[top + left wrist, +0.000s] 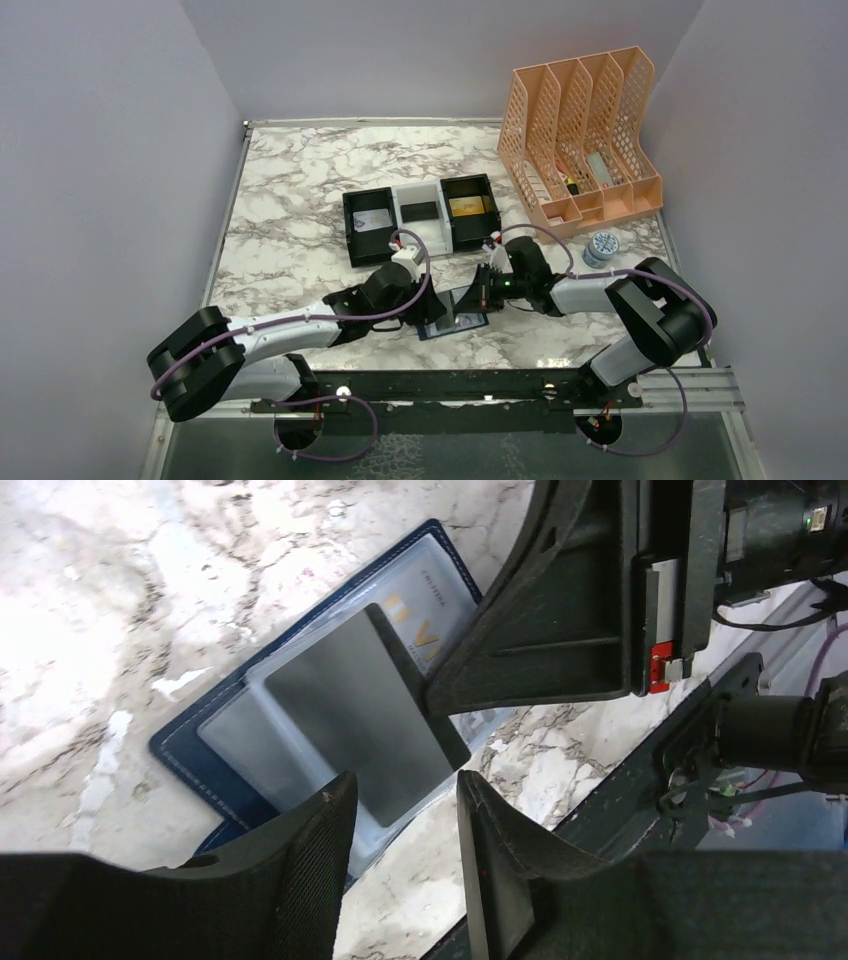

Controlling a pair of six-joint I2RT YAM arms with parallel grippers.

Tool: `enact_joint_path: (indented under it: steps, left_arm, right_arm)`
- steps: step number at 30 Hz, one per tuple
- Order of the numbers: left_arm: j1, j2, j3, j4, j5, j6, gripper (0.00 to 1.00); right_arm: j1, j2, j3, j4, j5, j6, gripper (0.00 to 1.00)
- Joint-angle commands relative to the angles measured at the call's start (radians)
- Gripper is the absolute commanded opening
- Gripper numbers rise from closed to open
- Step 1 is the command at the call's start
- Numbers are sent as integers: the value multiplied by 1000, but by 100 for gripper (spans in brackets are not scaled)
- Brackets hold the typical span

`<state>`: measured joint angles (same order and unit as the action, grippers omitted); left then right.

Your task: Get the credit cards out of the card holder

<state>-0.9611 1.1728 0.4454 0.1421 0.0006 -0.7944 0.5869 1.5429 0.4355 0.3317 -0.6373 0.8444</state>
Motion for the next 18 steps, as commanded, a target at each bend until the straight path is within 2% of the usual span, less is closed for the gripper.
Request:
enact_joint_path:
  steps: [1,5,7,12,18]
  left_arm:
    - [4,75,10,97,75,18,41]
    - [3,177,11,113,86,20,25]
    - [2,200,6,90,38,-5,18]
    - [-1,179,-25,-2,-89,-55,15]
    - [-1,177,-55,-4,-92,-49,13]
  right_arm:
    - [-6,0,-5,27,4,-4,4]
    - [-5,-12,-4,18,-6,-8,4]
    - [-6,-27,3,-8,0,-18,4]
    - [-7,-71,13,-88,61,-52,4]
    - [-7,-66,-10,-34,12,-34,5]
